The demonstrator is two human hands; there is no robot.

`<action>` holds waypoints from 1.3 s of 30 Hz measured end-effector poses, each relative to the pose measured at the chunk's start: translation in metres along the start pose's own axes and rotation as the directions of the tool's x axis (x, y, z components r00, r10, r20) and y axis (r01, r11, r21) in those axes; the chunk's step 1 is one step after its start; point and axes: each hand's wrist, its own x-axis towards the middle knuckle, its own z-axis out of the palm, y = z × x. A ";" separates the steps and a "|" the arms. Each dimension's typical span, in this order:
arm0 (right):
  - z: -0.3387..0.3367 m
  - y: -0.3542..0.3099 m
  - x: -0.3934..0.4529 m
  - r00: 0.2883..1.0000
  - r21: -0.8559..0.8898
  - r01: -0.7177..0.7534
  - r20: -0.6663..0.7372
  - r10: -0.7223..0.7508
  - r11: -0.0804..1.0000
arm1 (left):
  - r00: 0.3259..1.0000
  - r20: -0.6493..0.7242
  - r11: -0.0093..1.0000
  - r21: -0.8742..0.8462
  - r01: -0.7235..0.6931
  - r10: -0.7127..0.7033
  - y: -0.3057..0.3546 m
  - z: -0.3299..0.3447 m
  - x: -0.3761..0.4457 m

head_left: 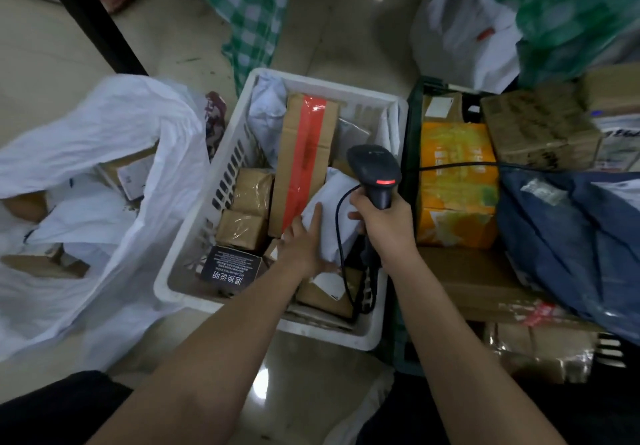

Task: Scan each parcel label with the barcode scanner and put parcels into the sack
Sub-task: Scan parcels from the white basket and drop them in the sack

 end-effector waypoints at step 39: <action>0.082 0.003 -0.177 0.914 -0.257 0.198 0.397 -0.083 0.946 | 0.919 -0.334 0.572 -0.804 -0.162 -0.210 -0.143 -0.053 -0.236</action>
